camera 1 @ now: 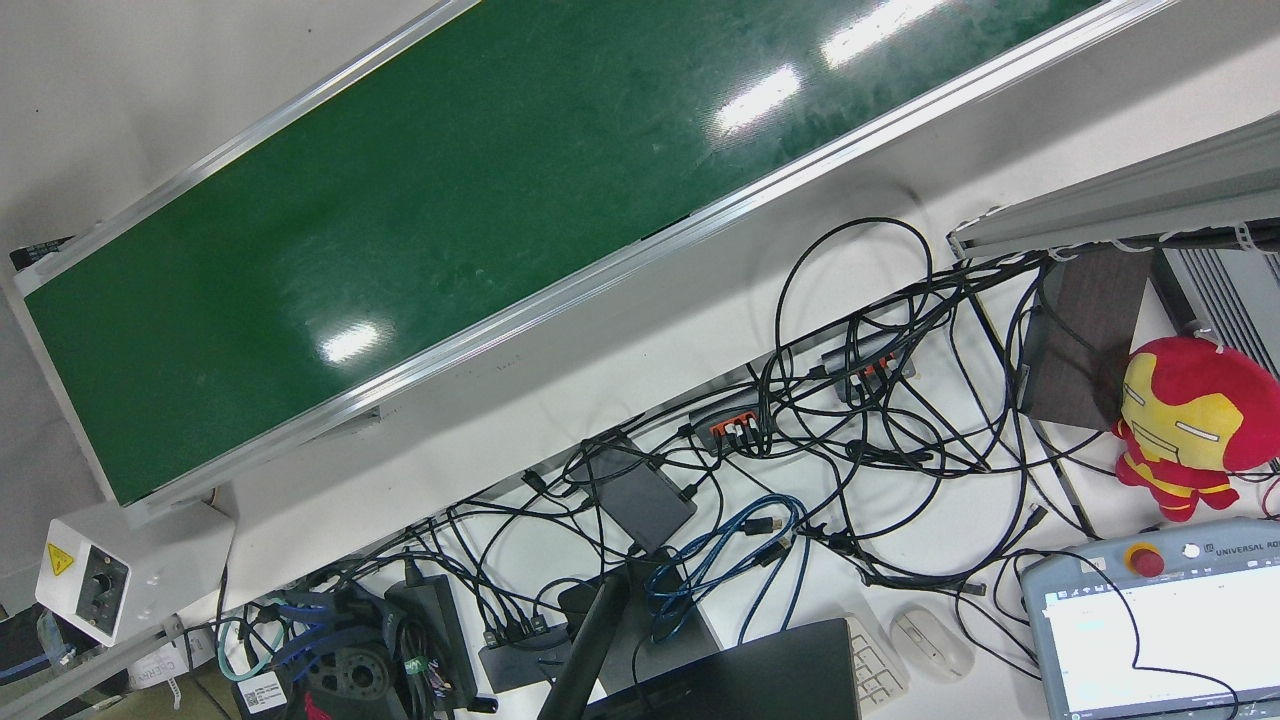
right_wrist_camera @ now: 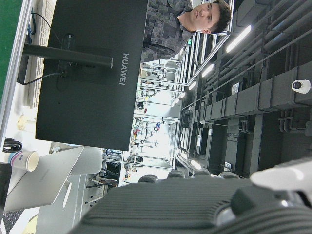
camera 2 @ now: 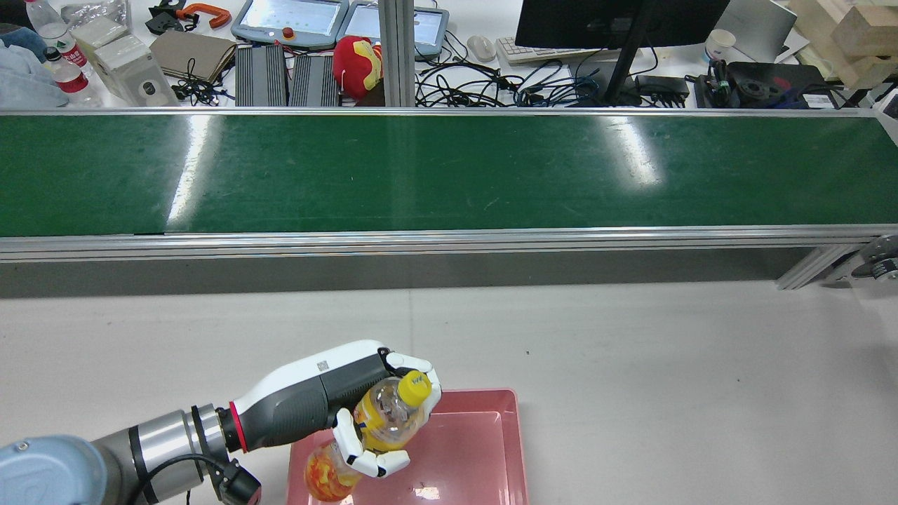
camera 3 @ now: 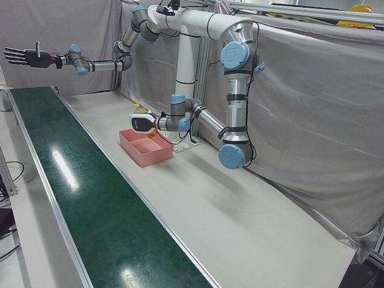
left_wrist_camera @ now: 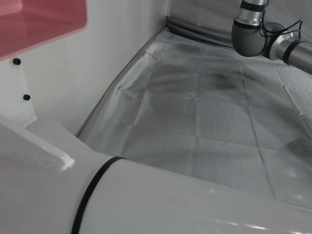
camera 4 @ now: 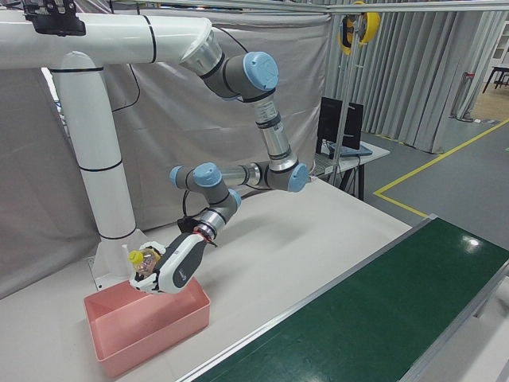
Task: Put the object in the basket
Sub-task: 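Carry the bottle with the left hand down into the pink tray, then open the left hand to release the bottle in the tray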
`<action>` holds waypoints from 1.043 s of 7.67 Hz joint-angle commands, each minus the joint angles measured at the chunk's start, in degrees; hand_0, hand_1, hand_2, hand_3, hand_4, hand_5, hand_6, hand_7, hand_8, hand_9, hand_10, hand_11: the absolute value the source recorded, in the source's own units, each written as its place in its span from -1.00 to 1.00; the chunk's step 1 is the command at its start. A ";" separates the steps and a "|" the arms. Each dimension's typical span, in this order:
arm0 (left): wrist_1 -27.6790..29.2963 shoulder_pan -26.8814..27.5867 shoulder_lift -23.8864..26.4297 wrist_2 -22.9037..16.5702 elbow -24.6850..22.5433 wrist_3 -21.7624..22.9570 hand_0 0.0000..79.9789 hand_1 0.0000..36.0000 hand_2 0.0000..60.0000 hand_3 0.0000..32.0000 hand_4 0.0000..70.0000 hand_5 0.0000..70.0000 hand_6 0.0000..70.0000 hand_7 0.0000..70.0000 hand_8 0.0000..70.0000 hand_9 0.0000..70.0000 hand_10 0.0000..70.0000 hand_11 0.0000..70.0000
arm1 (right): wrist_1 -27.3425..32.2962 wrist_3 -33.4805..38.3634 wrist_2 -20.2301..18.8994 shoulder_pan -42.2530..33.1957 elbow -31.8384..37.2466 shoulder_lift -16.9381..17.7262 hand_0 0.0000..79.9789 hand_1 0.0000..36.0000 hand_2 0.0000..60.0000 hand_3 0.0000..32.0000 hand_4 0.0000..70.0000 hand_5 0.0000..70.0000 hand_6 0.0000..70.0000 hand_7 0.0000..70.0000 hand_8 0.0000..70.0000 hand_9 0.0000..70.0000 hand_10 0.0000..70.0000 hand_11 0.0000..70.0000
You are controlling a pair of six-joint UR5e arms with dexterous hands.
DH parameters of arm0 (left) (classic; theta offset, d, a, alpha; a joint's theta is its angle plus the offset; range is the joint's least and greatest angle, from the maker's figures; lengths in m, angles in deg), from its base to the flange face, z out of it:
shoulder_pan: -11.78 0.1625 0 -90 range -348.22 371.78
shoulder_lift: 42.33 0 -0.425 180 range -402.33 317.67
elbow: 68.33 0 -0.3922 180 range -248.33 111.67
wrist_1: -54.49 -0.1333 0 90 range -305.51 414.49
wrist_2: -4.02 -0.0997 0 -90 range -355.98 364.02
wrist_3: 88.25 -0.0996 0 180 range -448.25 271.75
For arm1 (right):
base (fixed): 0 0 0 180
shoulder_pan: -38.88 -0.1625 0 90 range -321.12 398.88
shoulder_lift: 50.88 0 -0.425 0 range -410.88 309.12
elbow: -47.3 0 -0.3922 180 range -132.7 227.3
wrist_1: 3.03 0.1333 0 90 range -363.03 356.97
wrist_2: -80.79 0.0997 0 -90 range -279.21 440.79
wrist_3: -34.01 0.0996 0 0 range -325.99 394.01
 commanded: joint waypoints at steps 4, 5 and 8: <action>-2.64 6.04 -0.68 5.86 0.34 -1.15 0.15 -0.82 -1.00 -1.00 -0.78 0.21 -0.72 -0.45 -0.42 -0.17 -0.12 0.28 | 0.00 0.00 0.00 0.00 0.09 0.00 -1.00 -1.00 -1.00 -1.00 -1.00 -1.00 -1.00 -1.00 -1.00 -1.00 -1.00 -1.00; -2.55 5.52 -2.42 5.60 -0.01 -1.15 0.11 -0.96 -1.00 -1.00 -0.94 0.11 -0.88 -0.68 -0.60 -0.42 -0.31 0.01 | 0.00 0.00 0.00 0.00 0.09 0.00 -1.00 -1.00 -1.00 -1.00 -1.00 -1.00 -1.00 -1.00 -1.00 -1.00 -1.00 -1.00; -1.85 3.15 -3.32 5.60 -2.37 -1.06 -0.80 -1.00 -1.00 -1.00 -1.00 -0.45 -1.00 -1.00 -0.79 -0.73 -0.72 -0.61 | 0.00 0.00 0.00 0.00 0.00 0.00 -1.00 -1.00 -1.00 -1.00 -1.00 -1.00 -1.00 -1.00 -1.00 -1.00 -1.00 -1.00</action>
